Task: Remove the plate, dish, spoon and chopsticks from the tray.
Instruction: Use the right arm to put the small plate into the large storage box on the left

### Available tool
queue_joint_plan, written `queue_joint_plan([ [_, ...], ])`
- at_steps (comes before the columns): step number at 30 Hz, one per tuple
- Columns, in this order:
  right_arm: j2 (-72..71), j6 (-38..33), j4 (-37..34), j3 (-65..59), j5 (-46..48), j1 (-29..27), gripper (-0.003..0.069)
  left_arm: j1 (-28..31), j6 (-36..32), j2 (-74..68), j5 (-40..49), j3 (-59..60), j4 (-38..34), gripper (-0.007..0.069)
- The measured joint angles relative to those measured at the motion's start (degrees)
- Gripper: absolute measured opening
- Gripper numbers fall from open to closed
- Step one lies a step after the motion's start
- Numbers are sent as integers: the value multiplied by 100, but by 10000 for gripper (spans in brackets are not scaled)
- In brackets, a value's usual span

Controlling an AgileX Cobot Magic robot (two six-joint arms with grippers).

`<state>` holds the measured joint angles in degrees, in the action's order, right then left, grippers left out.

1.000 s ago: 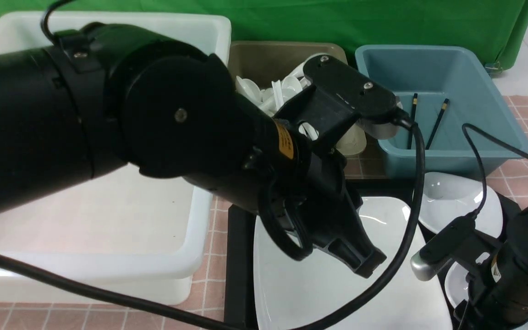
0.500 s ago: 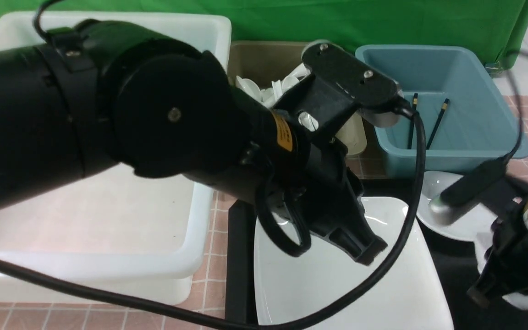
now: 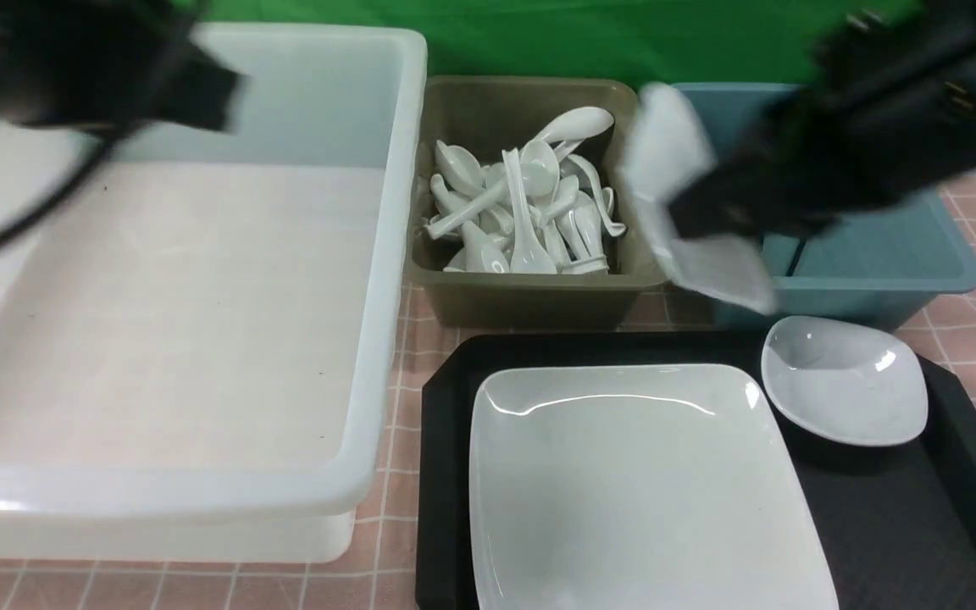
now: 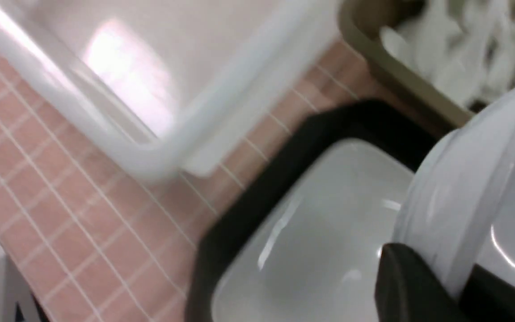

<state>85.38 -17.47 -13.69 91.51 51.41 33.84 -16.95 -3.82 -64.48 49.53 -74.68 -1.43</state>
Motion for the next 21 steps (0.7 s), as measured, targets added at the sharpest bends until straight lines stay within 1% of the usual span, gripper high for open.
queue_joint_plan([
  [2,769,-43,-18,786,-240,586,71,894,119,218,140,169,-104,-3],
  [3,831,-43,-23,846,-261,627,71,961,133,245,138,208,-138,-3],
  [4,1324,-102,-35,1412,-402,967,71,1526,153,331,168,383,-323,-3],
  [7,2209,-152,-32,2267,-521,1368,71,2209,56,403,266,754,-714,-3],
  [9,2822,-172,37,2798,-536,1559,71,2502,-172,410,416,934,-960,-3],
  [12,3666,-186,238,3370,-536,1699,71,2707,-381,410,588,1096,-1266,-3],
  [14,4084,-186,326,3628,-529,1736,71,2713,-467,410,623,1107,-1438,-3],
  [18,4643,-186,382,3758,-434,1736,73,2713,-661,414,623,1107,-1789,-3],
  [21,4986,-186,397,3768,-346,1736,98,2713,-818,416,623,1107,-2002,-3],
])
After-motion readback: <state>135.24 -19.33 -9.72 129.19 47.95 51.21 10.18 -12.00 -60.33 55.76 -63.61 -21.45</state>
